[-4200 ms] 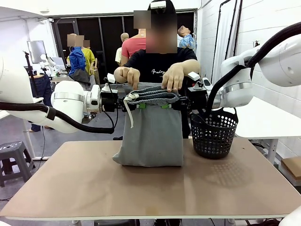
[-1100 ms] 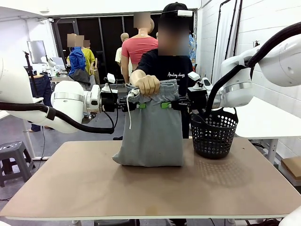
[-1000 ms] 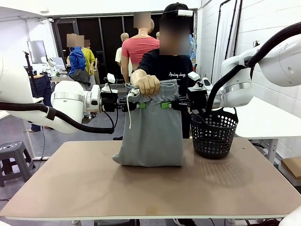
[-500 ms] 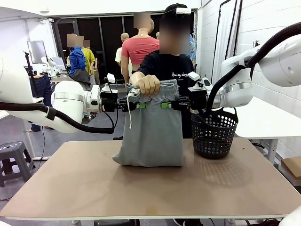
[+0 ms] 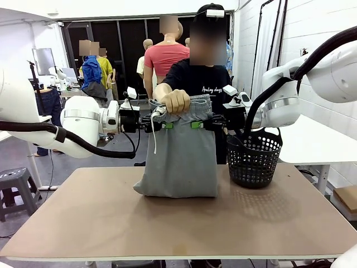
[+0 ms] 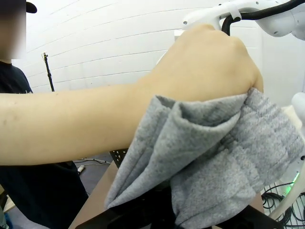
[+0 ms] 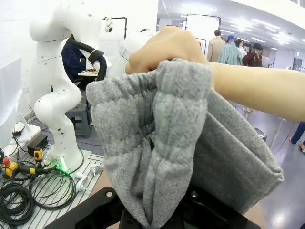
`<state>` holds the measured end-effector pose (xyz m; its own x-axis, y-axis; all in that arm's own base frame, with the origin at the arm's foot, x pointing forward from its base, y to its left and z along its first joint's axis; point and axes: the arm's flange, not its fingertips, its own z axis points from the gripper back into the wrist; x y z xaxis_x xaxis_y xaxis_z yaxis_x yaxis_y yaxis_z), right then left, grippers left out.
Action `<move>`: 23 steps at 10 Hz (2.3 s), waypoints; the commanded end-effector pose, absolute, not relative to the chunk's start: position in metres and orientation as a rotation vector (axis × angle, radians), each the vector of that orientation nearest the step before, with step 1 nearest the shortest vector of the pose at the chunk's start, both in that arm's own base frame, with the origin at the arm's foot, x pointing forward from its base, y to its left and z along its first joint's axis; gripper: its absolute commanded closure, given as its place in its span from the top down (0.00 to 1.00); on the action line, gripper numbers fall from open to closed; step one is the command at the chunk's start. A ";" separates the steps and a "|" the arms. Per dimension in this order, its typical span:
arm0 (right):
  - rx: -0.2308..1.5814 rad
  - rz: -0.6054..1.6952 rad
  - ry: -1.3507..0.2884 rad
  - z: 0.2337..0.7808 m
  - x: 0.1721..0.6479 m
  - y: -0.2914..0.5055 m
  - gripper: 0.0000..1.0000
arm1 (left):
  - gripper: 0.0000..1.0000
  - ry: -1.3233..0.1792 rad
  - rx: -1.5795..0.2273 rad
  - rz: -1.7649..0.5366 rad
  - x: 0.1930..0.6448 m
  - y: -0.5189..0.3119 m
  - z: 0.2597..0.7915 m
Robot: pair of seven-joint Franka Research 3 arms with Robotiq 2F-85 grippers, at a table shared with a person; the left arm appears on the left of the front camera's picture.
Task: Fold the training pants.
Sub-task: Release the ends of the Training pants and then grab the overlapped ends.
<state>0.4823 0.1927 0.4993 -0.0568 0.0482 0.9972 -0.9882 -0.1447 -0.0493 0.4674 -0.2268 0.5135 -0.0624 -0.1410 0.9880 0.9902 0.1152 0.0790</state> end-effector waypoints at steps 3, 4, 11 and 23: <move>1.259 1.373 -1.125 0.500 0.483 0.192 0.00 | 0.00 -1.213 -0.985 -1.233 0.467 -0.227 0.514; 1.261 1.367 -1.112 0.501 0.483 0.192 0.19 | 0.18 -1.220 -0.992 -1.228 0.467 -0.227 0.514; 1.300 1.331 -1.104 0.507 0.487 0.190 1.00 | 1.00 -1.229 -1.010 -1.233 0.467 -0.227 0.514; 1.225 1.299 -1.101 0.500 0.481 0.165 1.00 | 1.00 -1.229 -0.984 -1.131 0.444 -0.211 0.502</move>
